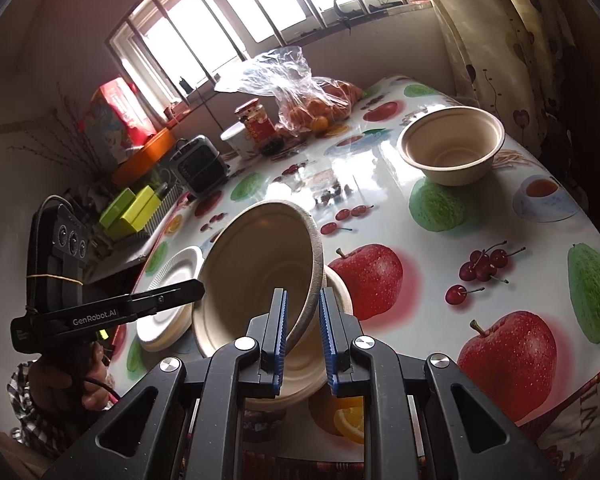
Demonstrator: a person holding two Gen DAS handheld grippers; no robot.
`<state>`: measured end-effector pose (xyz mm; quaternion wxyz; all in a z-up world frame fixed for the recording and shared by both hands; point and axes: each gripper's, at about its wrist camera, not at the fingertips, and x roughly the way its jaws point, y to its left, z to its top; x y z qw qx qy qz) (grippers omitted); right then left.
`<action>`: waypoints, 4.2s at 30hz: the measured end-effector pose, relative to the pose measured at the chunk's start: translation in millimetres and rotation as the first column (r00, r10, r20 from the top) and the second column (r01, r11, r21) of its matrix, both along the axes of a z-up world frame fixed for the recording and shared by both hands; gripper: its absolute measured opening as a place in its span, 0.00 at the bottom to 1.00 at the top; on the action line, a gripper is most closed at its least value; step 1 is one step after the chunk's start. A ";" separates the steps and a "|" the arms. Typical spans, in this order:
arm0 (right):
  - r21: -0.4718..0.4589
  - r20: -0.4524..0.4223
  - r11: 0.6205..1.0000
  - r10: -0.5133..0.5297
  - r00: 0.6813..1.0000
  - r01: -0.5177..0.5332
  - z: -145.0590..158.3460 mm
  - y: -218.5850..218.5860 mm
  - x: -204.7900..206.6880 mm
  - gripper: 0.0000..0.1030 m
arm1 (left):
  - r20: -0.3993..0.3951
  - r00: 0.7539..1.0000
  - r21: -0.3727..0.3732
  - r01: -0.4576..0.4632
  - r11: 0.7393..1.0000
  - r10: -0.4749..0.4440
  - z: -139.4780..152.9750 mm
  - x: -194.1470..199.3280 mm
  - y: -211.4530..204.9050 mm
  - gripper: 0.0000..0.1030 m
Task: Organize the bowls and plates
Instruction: 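Lift the held bowls with both grippers and carry them toward the bowl stack, then lower the bowls onto the bowl stack and open both grippers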
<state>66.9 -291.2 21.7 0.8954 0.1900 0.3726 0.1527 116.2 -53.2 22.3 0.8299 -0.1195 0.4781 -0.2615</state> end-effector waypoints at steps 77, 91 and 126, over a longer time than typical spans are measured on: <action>0.028 -0.115 0.999 -0.033 0.993 0.036 -35.3 -3.1 21.7 0.14 | -0.115 0.993 0.002 0.002 1.000 -0.002 -34.0 26.6 -8.4 0.16; 0.015 -0.134 1.000 -0.014 0.991 0.016 -34.3 -7.9 82.0 0.14 | -0.126 0.992 0.020 -0.025 0.999 0.028 -35.7 74.9 -12.9 0.16; 0.064 -0.143 0.996 -0.051 0.988 0.061 -31.7 -44.2 115.2 0.36 | -0.096 0.985 0.100 -0.131 0.986 0.141 -16.6 105.8 -10.2 0.27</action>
